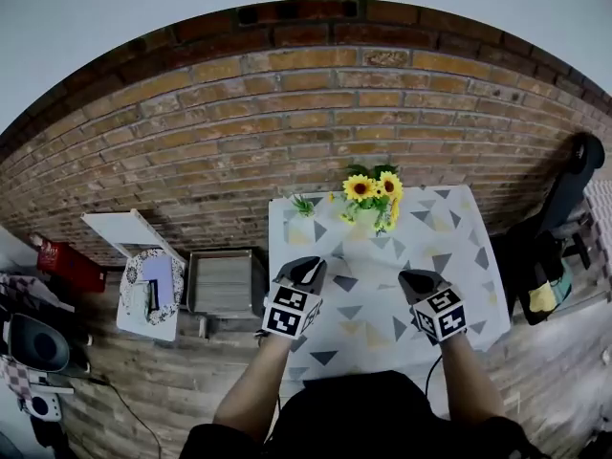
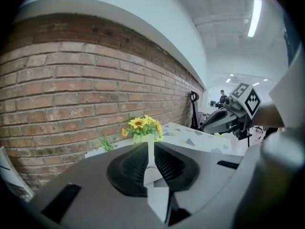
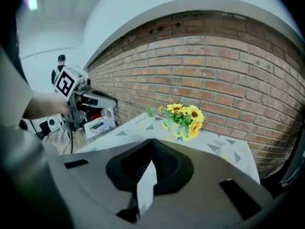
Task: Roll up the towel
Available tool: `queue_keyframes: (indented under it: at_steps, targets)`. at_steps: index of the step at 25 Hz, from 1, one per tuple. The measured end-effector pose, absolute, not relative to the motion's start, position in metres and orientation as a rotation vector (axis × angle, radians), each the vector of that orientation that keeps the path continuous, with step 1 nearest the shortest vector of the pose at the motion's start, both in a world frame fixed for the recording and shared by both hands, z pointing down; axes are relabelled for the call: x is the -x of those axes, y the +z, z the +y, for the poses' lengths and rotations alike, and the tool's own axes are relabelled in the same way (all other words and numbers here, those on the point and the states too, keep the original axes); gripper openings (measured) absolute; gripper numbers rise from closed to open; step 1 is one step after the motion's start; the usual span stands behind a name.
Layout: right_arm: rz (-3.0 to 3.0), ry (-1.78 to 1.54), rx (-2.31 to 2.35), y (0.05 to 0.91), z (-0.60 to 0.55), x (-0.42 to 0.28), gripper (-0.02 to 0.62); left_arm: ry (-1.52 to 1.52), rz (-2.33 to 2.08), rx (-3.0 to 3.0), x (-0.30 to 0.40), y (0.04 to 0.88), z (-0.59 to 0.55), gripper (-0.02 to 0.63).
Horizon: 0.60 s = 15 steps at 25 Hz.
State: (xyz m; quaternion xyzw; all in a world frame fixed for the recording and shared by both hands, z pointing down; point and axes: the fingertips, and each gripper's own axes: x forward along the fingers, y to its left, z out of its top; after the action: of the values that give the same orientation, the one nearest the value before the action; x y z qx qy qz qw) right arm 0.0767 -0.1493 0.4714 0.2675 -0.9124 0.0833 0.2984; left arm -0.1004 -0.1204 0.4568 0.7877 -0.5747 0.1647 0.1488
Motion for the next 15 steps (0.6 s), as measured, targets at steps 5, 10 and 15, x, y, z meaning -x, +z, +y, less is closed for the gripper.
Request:
queue_keyframes:
  at_steps: [5, 10, 15]
  targets:
    - [-2.573, 0.313, -0.745, 0.425, -0.125, -0.062, 0.015, 0.326, -1.694, -2.268, 0.117, 0.425, -0.094, 0.029]
    - [-2.738, 0.190, -0.729, 0.372, -0.115, -0.057, 0.015, 0.256, -1.800, -2.270, 0.121, 0.386, -0.072, 0.028]
    - [-2.843, 0.073, -0.659, 0.335, -0.108, -0.060, 0.015, 0.218, -1.930, -2.221, 0.120, 0.361, -0.063, 0.026]
